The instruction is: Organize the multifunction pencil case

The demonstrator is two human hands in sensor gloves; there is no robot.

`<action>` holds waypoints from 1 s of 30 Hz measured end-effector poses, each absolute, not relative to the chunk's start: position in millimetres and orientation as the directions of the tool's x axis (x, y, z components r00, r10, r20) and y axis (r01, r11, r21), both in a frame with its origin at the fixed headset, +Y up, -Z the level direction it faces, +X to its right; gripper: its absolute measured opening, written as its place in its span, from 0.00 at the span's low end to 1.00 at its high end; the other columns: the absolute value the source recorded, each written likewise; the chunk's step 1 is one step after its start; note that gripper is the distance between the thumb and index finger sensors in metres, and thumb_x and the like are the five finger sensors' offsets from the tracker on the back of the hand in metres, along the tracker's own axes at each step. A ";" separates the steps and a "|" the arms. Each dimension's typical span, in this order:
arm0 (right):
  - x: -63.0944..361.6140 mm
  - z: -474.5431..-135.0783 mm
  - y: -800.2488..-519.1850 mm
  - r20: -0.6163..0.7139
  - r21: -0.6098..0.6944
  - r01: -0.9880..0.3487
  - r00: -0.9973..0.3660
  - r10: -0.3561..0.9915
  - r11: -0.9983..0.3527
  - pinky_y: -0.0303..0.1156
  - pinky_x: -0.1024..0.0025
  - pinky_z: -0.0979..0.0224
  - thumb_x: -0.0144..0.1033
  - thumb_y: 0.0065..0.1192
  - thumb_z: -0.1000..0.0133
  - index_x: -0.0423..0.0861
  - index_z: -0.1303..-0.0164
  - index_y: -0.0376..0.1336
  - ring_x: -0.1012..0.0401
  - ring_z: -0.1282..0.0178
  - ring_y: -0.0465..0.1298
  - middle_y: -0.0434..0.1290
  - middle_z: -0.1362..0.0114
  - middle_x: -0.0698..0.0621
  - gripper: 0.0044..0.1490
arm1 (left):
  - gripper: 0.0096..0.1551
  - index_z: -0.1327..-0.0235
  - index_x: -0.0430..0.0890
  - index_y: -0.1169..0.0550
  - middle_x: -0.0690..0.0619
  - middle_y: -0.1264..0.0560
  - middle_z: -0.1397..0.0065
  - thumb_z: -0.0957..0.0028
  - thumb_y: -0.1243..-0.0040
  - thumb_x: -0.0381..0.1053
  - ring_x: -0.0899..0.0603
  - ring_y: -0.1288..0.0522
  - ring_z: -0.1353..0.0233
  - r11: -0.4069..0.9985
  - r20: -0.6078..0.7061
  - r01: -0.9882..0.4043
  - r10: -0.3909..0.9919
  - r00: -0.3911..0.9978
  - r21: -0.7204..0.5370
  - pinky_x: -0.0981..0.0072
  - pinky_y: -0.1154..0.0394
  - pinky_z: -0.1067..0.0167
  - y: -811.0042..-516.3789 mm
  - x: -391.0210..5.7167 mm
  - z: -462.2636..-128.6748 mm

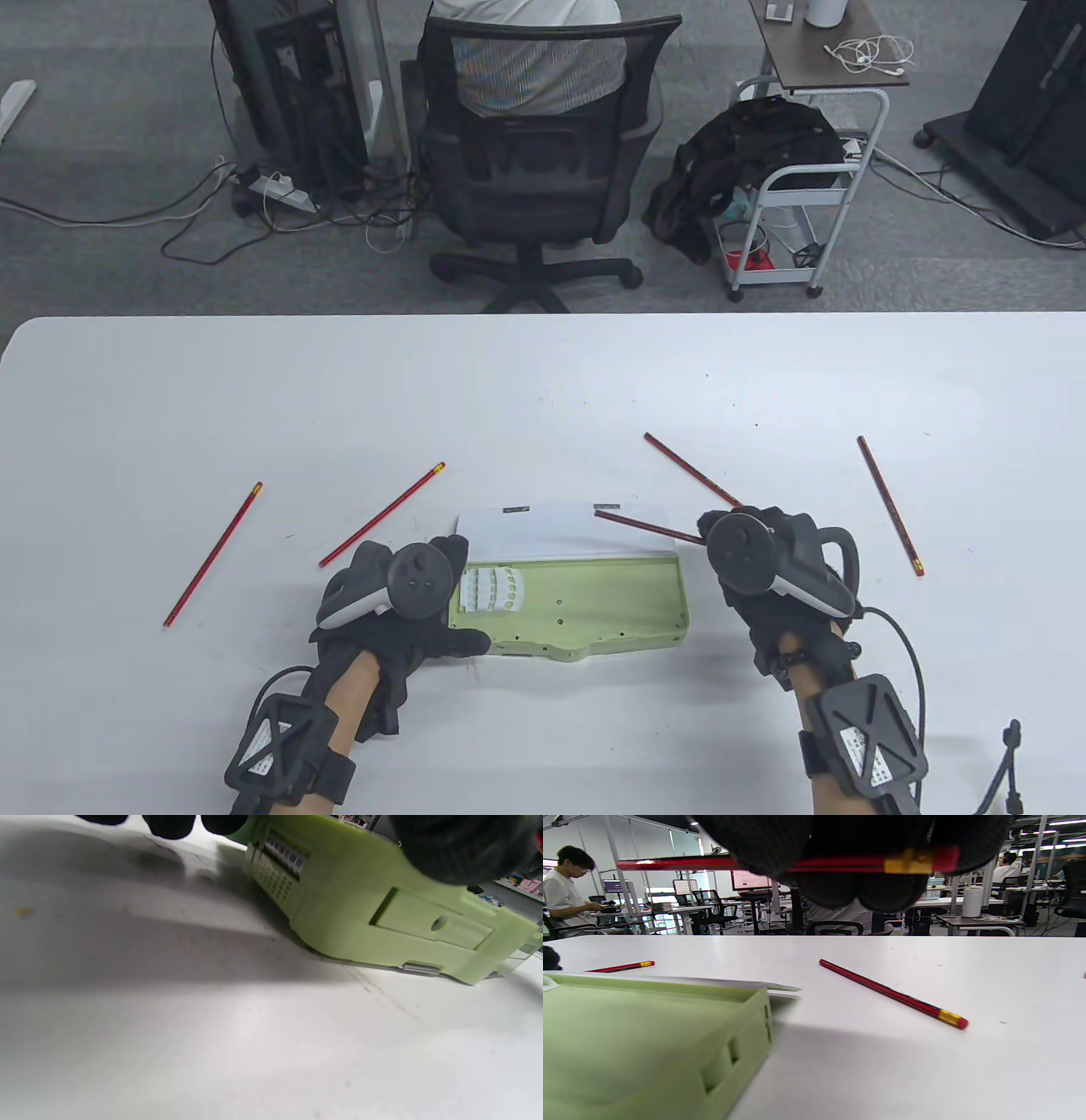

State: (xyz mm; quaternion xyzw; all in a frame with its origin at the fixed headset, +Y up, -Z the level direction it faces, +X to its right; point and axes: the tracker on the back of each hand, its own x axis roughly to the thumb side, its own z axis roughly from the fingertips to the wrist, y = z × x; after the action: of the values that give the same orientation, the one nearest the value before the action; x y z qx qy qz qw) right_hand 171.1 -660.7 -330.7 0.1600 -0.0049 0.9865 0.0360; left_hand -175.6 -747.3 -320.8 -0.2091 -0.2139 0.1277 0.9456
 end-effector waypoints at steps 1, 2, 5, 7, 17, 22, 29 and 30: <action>164.5 -331.2 -661.0 0.330 0.008 -0.061 -0.942 0.060 -0.998 0.67 0.35 0.26 0.32 0.57 0.45 0.47 0.34 0.63 0.41 0.35 0.73 0.71 0.34 0.39 0.26 | 0.73 0.15 0.36 0.58 0.30 0.51 0.10 0.61 0.42 0.73 0.20 0.46 0.16 0.880 0.352 -0.153 0.332 0.875 -0.449 0.18 0.45 0.31 -747.4 -175.6 -320.7; 161.9 -331.3 -661.3 0.336 0.007 -0.058 -0.940 0.056 -0.998 0.67 0.35 0.26 0.32 0.57 0.45 0.46 0.34 0.63 0.41 0.35 0.73 0.71 0.34 0.40 0.27 | 0.73 0.15 0.36 0.58 0.30 0.51 0.10 0.61 0.42 0.73 0.20 0.46 0.16 0.880 0.352 -0.154 0.333 0.875 -0.449 0.18 0.45 0.31 -747.6 -175.7 -320.7; 148.3 -332.6 -665.2 0.371 0.012 -0.042 -0.928 0.043 -0.999 0.67 0.35 0.26 0.33 0.58 0.45 0.46 0.34 0.63 0.41 0.35 0.74 0.71 0.34 0.40 0.27 | 0.73 0.16 0.36 0.58 0.30 0.51 0.10 0.61 0.42 0.73 0.20 0.46 0.16 0.878 0.351 -0.161 0.340 0.872 -0.451 0.18 0.45 0.31 -747.9 -175.9 -320.8; 142.9 -333.1 -668.1 0.384 0.020 -0.029 -0.923 0.035 -0.999 0.67 0.35 0.26 0.33 0.58 0.45 0.46 0.34 0.64 0.42 0.35 0.73 0.71 0.34 0.40 0.27 | 0.73 0.16 0.36 0.58 0.30 0.51 0.10 0.61 0.42 0.73 0.20 0.46 0.16 0.879 0.352 -0.160 0.339 0.872 -0.449 0.18 0.44 0.31 -747.8 -176.0 -320.8; 107.0 -339.3 -681.9 0.452 0.070 0.057 -0.892 -0.020 -0.996 0.67 0.35 0.26 0.34 0.60 0.45 0.47 0.35 0.65 0.41 0.35 0.73 0.71 0.33 0.40 0.26 | 0.73 0.15 0.36 0.58 0.30 0.51 0.10 0.61 0.42 0.73 0.20 0.46 0.16 0.878 0.352 -0.160 0.340 0.872 -0.452 0.18 0.45 0.31 -747.7 -176.3 -321.0; 92.2 -341.8 -689.6 0.471 0.071 0.106 -0.880 -0.061 -0.992 0.67 0.35 0.26 0.35 0.60 0.45 0.47 0.35 0.65 0.41 0.35 0.73 0.71 0.33 0.40 0.26 | 0.73 0.15 0.36 0.58 0.30 0.51 0.10 0.61 0.42 0.73 0.20 0.46 0.16 0.877 0.352 -0.159 0.339 0.872 -0.453 0.18 0.45 0.31 -747.7 -176.3 -321.2; 86.7 -342.5 -694.3 0.476 0.058 0.154 -0.873 -0.108 -0.986 0.67 0.35 0.26 0.34 0.60 0.45 0.47 0.36 0.66 0.41 0.35 0.73 0.71 0.33 0.40 0.26 | 0.73 0.15 0.36 0.58 0.30 0.51 0.10 0.61 0.42 0.73 0.20 0.46 0.16 0.878 0.352 -0.154 0.335 0.874 -0.454 0.18 0.45 0.31 -747.4 -175.9 -321.3; 86.8 -342.3 -693.9 0.477 0.057 0.156 -0.872 -0.111 -0.986 0.67 0.35 0.26 0.34 0.60 0.46 0.48 0.36 0.66 0.41 0.35 0.73 0.71 0.33 0.40 0.26 | 0.73 0.15 0.36 0.58 0.30 0.51 0.10 0.61 0.42 0.73 0.20 0.46 0.16 0.878 0.352 -0.153 0.335 0.874 -0.454 0.18 0.45 0.31 -747.3 -175.8 -321.2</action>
State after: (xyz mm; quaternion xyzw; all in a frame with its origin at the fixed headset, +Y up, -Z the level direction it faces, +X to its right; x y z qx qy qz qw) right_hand 86.8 -693.9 -342.3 0.2434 0.0467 0.9663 -0.0691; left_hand -175.8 -747.3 -321.2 -0.2106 -0.2152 0.1291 0.9448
